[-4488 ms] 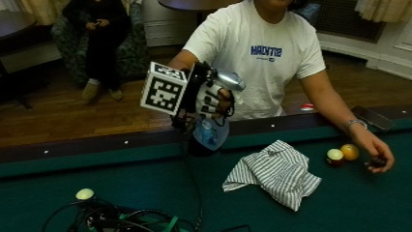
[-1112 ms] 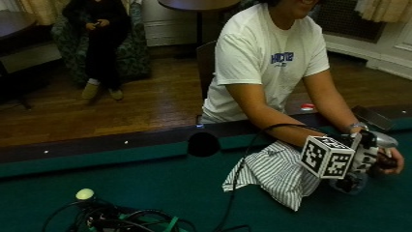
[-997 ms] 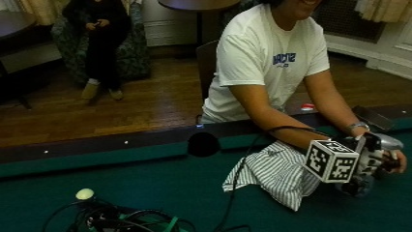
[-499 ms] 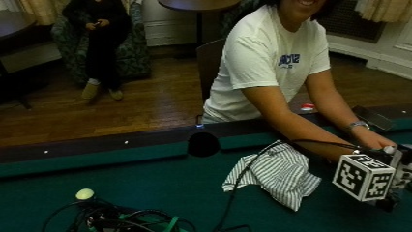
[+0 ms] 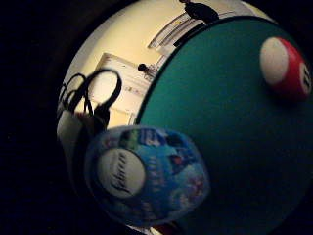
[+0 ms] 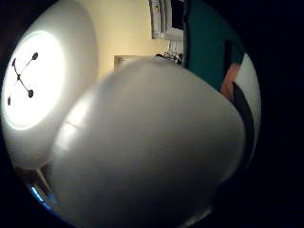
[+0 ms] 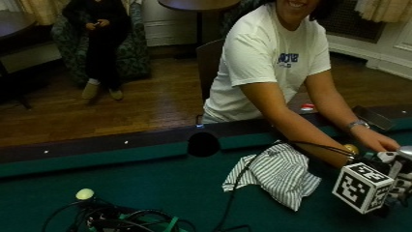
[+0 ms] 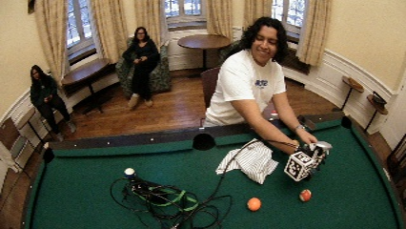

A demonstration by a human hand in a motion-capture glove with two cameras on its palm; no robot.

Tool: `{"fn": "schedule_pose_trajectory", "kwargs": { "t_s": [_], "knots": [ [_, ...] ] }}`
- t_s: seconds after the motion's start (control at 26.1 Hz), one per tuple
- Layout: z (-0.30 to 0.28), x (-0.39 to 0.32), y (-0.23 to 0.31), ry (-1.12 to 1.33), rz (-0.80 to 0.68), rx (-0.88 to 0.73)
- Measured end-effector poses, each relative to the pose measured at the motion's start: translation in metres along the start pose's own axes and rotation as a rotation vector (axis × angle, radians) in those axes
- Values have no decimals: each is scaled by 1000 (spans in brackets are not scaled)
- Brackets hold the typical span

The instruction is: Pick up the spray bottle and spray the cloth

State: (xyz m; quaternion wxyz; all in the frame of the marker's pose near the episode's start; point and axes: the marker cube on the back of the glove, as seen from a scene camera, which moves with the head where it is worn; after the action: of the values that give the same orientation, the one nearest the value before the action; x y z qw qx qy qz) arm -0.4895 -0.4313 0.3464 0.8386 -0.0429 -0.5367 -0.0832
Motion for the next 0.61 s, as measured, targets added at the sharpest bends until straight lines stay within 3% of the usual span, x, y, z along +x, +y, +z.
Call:
{"fn": "schedule_pose_trajectory", "kwargs": {
  "t_s": [0.27,0.61],
  "knots": [
    [-22,10,26,197,15,-123],
    [-87,-15,68,499,-69,-217]
  ]
}}
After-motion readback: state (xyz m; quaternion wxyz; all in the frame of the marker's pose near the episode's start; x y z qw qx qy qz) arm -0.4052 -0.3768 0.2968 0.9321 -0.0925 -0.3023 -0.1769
